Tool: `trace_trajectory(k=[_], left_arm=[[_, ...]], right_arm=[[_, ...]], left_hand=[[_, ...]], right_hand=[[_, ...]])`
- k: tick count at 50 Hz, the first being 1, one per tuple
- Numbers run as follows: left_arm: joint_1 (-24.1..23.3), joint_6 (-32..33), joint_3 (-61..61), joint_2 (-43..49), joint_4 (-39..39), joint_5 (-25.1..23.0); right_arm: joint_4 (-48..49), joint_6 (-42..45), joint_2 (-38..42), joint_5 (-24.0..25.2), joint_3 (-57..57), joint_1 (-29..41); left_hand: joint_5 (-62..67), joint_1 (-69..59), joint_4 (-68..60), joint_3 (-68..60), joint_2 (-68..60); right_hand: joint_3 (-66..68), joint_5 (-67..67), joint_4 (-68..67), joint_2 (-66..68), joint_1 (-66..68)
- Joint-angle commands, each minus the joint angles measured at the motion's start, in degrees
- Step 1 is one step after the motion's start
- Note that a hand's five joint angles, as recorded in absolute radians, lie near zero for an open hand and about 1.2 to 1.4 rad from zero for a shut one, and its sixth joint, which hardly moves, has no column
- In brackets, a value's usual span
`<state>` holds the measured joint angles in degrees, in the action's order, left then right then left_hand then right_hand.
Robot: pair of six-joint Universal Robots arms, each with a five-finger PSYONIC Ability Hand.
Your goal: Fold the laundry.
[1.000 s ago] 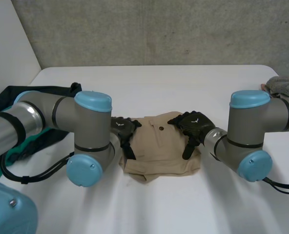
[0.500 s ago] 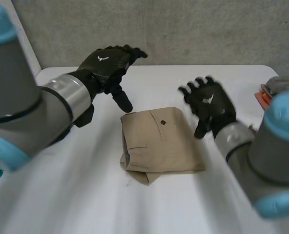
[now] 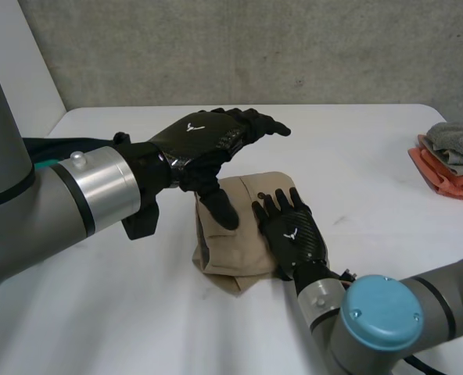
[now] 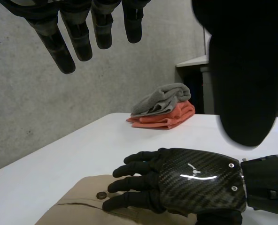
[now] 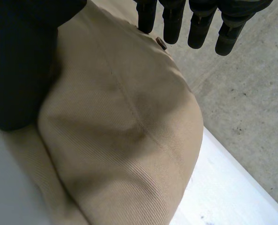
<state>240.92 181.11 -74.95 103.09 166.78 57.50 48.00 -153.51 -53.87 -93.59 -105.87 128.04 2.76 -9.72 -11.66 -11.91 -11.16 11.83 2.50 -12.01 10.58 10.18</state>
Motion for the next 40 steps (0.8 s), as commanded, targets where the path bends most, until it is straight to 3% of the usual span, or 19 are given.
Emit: trace_trajectory(k=[1, 5, 8, 9, 11, 27, 34, 40], left_arm=[[0.17, -0.14, -1.6, -0.17, 2.06, 0.15], [0.17, -0.23, -1.78, -0.52, 2.15, 0.33], [0.26, -0.23, -1.86, -0.7, 2.15, 0.33], [0.34, -0.23, -1.78, -0.79, 2.15, 0.41], [0.34, -0.32, -1.86, -0.96, 2.24, 0.42], [0.7, -1.99, 0.59, -4.21, 3.99, 2.08], [0.17, -4.36, 2.7, -5.36, 4.52, 3.4], [-0.45, -5.15, 3.67, -5.36, 4.78, 3.67]], right_arm=[[-0.45, 1.46, 2.72, -0.11, 4.18, 0.19], [-0.27, 1.29, 2.98, 0.42, 6.11, -0.07], [-0.45, 1.11, 3.42, 1.04, 8.13, -0.43], [-0.62, 0.94, 3.42, 1.65, 9.18, -0.78], [-0.89, 0.41, 3.07, 2.53, 9.89, -1.3], [-4.84, -7.5, -2.55, 5.52, 23.95, -9.12], [-12.48, -12.77, -4.14, 11.49, 38.53, -20.36], [-16.09, -17.17, -1.07, 19.74, 51.45, -33.54]], left_hand=[[-2.72, -0.32, 1.62, 1.87, 1.11], [-2.72, -0.32, 1.62, 1.87, 1.11], [-2.55, -0.49, 1.45, 1.7, 0.95], [-2.72, -0.32, 1.62, 1.87, 1.11], [-2.72, -0.32, 1.62, 1.87, 1.11], [-2.55, -0.49, 1.45, 1.7, 0.95], [-2.55, -0.49, 1.45, 1.7, 0.95], [-2.56, -0.49, 1.46, 1.7, 0.95]], right_hand=[[-0.65, -1.33, 0.84, 0.6, 0.99], [9.25, 8.58, -9.07, 10.5, 10.9], [35.07, 34.4, -34.89, 36.32, 36.72], [53.16, 52.49, -52.98, 54.41, 54.81], [68.12, 67.44, -67.93, 69.37, 69.76], [68.17, 67.5, -67.99, 69.42, 69.82], [68.17, 67.5, -67.99, 69.42, 69.82], [68.17, 67.5, -67.99, 69.42, 69.82]])
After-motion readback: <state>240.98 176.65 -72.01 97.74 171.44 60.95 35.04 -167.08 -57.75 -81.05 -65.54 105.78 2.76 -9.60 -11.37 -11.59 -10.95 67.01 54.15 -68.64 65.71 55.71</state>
